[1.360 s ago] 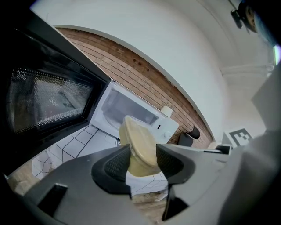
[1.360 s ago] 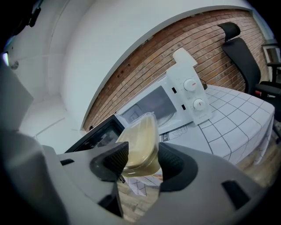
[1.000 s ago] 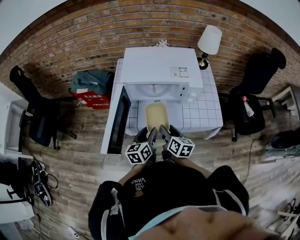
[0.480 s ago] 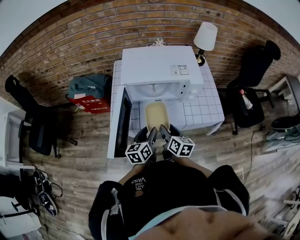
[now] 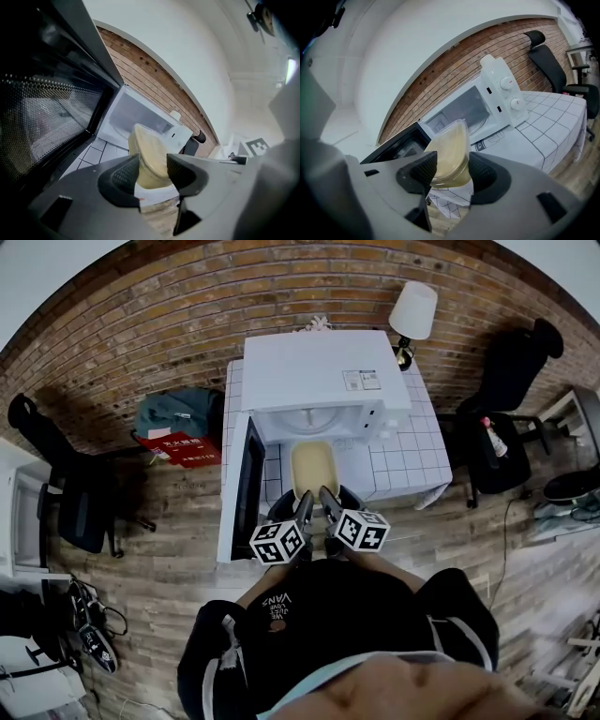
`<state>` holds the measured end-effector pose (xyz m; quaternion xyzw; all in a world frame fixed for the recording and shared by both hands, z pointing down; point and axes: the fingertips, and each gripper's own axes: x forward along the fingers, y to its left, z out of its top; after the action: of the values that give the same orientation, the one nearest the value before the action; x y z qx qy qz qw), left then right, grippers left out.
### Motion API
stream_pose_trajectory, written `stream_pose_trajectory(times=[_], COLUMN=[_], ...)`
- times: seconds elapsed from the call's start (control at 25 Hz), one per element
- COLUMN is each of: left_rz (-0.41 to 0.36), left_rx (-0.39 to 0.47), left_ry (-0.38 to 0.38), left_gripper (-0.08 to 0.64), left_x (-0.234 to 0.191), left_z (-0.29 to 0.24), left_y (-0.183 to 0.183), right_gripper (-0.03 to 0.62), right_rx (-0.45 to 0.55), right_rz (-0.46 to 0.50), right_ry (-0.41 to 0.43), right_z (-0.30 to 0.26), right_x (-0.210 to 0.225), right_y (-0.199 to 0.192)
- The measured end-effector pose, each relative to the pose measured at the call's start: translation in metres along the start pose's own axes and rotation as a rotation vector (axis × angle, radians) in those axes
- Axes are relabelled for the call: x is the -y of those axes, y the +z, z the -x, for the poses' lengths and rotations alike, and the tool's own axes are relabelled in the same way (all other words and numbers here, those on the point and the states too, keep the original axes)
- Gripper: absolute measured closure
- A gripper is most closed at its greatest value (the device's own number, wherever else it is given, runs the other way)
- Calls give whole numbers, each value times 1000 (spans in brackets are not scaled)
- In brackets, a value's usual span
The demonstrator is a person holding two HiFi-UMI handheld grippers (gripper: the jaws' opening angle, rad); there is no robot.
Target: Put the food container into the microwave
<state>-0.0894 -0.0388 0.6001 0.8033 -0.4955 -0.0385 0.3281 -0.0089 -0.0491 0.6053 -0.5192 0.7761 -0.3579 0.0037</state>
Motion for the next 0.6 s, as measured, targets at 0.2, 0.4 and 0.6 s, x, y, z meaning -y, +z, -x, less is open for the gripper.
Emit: stream_pose_trajectory(times=[0.2, 0.4, 0.6], left_rz=[-5, -3, 5], left_rx=[5, 2, -3], left_ry=[4, 7, 18], left_gripper=[370, 371, 370], left_x=[-5, -8, -12], left_z=[-11, -27, -46], left_y=[6, 11, 18], right_gripper=[391, 391, 391], right_rx=[2, -8, -24], right_rz=[-8, -10, -11], right_ry=[8, 8, 10], right_z=[-11, -24, -39], right_x=[3, 10, 19], right_y=[6, 15, 26])
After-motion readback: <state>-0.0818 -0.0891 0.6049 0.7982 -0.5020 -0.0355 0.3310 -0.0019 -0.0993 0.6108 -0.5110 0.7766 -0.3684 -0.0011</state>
